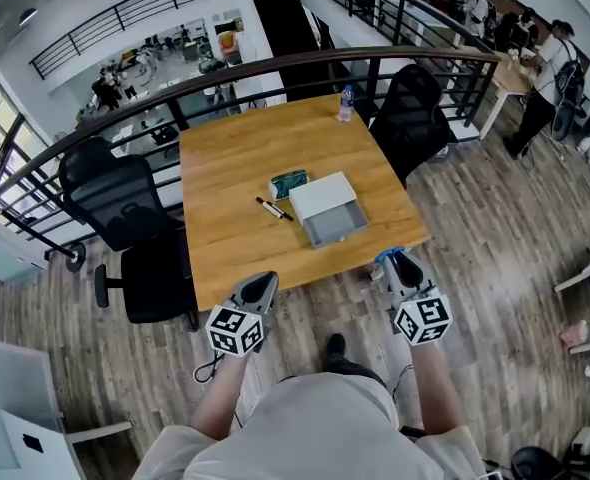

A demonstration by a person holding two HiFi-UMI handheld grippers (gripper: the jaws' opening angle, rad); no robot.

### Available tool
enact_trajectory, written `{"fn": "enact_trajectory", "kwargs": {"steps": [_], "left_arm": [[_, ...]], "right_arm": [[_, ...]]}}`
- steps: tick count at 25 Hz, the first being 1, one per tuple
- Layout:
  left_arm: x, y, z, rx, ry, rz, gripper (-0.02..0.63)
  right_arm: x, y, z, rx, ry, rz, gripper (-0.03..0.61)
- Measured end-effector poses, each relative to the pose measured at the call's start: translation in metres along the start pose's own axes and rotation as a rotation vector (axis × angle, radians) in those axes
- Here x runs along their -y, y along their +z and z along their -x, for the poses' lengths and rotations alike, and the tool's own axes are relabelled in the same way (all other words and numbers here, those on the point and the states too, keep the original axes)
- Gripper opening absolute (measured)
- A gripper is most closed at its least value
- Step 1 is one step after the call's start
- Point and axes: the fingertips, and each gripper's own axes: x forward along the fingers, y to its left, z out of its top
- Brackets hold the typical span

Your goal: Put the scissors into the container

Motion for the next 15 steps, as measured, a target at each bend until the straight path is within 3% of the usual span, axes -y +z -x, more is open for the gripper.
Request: {"fn": "enact_trajectory", "kwargs": {"steps": [15], "left_arm": [[-0.013,0.016,-0.131,-0.044,0.12,0.025,-0.008]], "right_arm": [[0.118,-0.009,-0.101,-0.056,0.127,-0.028,0.08]]}}
